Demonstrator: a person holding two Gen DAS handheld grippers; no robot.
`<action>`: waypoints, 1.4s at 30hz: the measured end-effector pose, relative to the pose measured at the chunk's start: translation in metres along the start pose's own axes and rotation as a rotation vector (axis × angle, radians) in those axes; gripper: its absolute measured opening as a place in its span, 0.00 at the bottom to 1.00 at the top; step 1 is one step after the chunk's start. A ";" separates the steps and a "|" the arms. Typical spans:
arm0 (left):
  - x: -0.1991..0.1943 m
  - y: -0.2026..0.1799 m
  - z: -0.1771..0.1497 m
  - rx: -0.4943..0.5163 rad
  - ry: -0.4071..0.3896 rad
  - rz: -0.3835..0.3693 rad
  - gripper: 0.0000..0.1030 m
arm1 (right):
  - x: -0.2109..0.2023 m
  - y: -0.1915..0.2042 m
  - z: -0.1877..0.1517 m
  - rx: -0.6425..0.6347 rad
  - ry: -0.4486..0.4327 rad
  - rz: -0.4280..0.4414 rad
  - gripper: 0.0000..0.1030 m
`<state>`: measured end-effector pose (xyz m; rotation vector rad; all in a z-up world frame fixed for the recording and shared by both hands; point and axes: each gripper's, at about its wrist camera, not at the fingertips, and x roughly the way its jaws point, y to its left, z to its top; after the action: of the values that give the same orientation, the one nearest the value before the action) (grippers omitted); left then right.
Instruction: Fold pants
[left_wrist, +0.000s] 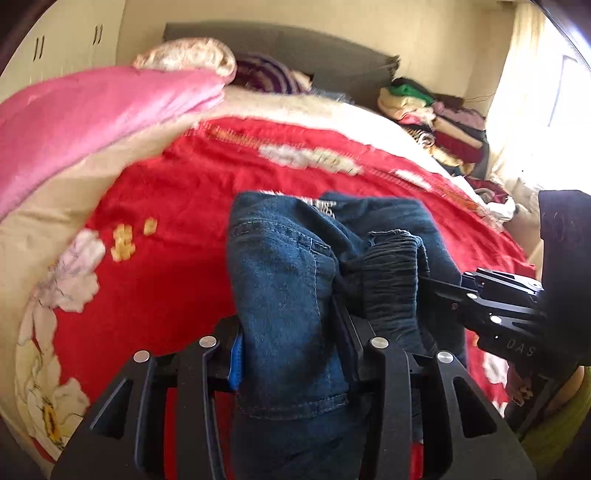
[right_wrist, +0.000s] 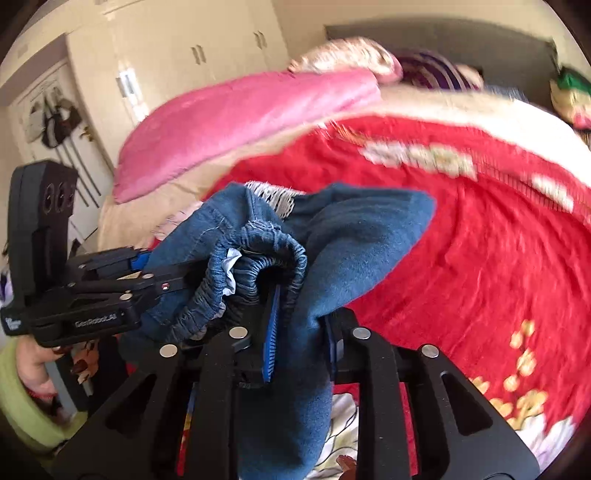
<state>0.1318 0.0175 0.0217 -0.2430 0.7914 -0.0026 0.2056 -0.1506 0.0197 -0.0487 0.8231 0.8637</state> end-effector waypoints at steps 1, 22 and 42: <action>0.006 0.003 -0.002 -0.013 0.019 0.003 0.42 | 0.004 -0.005 -0.002 0.027 0.008 0.007 0.29; -0.077 -0.005 -0.020 0.004 -0.106 0.038 0.94 | -0.092 0.025 -0.024 -0.054 -0.183 -0.184 0.88; -0.139 -0.008 -0.075 0.005 -0.099 0.092 0.96 | -0.146 0.062 -0.083 -0.067 -0.221 -0.273 0.91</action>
<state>-0.0178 0.0066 0.0705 -0.1999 0.7033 0.0933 0.0574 -0.2338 0.0755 -0.1193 0.5644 0.6256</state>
